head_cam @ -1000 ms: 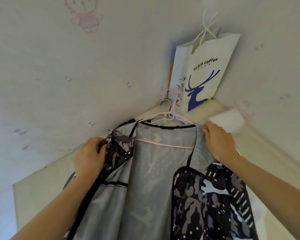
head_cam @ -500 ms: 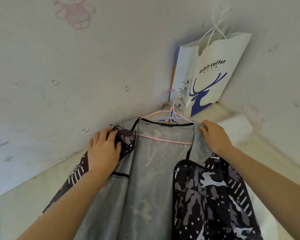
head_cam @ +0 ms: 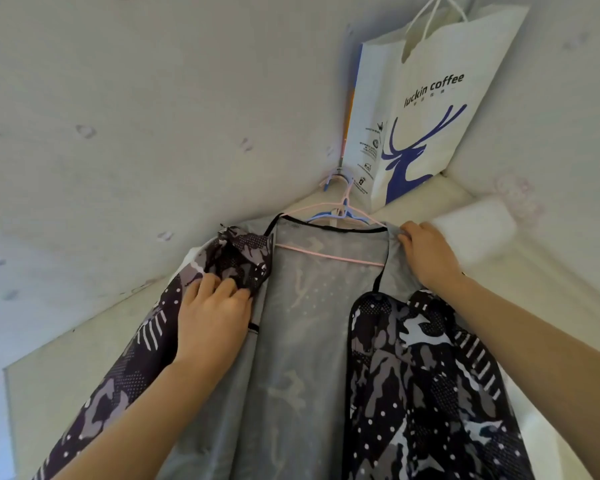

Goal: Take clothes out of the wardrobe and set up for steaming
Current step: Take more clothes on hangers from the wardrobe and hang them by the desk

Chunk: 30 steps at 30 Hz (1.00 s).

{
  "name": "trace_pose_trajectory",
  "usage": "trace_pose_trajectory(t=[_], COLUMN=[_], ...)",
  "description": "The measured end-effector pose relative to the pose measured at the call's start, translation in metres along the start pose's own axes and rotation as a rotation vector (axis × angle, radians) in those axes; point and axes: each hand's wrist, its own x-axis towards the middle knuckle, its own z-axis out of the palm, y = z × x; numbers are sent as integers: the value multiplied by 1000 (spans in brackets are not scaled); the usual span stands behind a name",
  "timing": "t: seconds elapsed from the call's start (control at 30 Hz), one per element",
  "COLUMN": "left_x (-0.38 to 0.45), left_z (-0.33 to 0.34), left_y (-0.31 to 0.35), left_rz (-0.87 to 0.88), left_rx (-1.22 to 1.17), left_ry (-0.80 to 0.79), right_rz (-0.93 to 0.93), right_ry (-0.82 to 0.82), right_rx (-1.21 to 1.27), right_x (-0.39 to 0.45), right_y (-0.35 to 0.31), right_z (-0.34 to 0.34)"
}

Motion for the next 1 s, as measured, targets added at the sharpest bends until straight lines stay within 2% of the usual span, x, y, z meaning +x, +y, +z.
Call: trace_pose_trajectory(t=[0.17, 0.33, 0.5, 0.63, 0.8, 1.0], left_x=[28, 40, 17, 4, 1, -27], left_z=[-18, 10, 33, 40, 33, 16], left_y=[43, 75, 79, 81, 92, 101], left_rz=[-94, -18, -33, -48, -116, -199], left_rx=[-111, -128, -276, -280, -251, -267], left_ry=[-42, -83, -250, -357, -363, -374], right_rz=[0, 6, -37, -129, -217, -181], right_ry=[16, 38, 92, 132, 111, -11], right_rx=[24, -8, -128, -202, -281, -287], right_x=[3, 1, -5, -12, -36, -94], right_y=[-3, -1, -1, -5, -7, -10], right_z=[0, 2, 7, 4, -1, -5])
